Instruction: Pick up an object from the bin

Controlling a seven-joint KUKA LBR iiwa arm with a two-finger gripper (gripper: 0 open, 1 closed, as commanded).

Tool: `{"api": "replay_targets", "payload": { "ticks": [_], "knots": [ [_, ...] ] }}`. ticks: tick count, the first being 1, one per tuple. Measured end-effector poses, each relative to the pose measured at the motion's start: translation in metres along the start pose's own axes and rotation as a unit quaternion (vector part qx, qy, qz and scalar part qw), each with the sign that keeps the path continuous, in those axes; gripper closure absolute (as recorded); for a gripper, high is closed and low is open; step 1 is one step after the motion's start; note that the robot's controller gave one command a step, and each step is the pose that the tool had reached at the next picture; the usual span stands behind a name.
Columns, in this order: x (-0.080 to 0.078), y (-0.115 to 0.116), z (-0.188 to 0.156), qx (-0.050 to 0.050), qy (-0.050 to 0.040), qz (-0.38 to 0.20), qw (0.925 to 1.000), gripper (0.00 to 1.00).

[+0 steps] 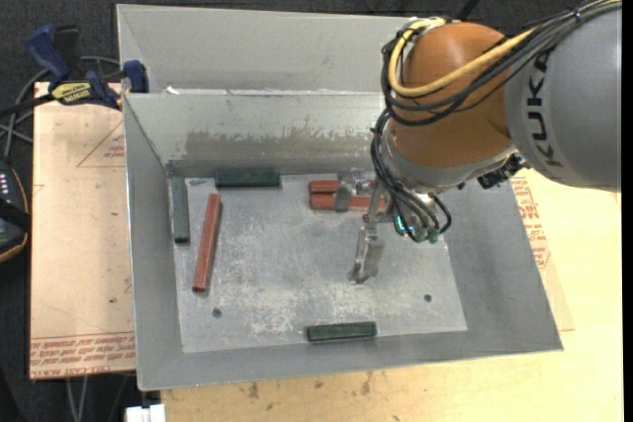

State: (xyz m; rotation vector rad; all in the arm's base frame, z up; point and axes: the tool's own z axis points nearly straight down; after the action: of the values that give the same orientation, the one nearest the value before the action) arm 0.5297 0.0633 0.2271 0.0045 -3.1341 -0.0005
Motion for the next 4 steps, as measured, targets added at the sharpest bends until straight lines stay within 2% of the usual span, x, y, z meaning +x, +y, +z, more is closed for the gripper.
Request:
{"api": "replay_targets", "payload": {
  "ticks": [1, 2, 3, 4],
  "knots": [
    [0.048, -0.009, 0.082, 0.0, 0.0022, 0.01, 0.9999, 0.0],
    [0.044, -0.018, 0.158, -0.001, -0.0106, -0.04, 0.9992, 0.0],
    [0.047, -0.018, 0.157, 0.0, -0.0044, -0.04, 0.9992, 1.0],
    [0.031, -0.007, -0.029, 0.0, -0.0099, -0.03, 0.9995, 1.0]
  ]
}}
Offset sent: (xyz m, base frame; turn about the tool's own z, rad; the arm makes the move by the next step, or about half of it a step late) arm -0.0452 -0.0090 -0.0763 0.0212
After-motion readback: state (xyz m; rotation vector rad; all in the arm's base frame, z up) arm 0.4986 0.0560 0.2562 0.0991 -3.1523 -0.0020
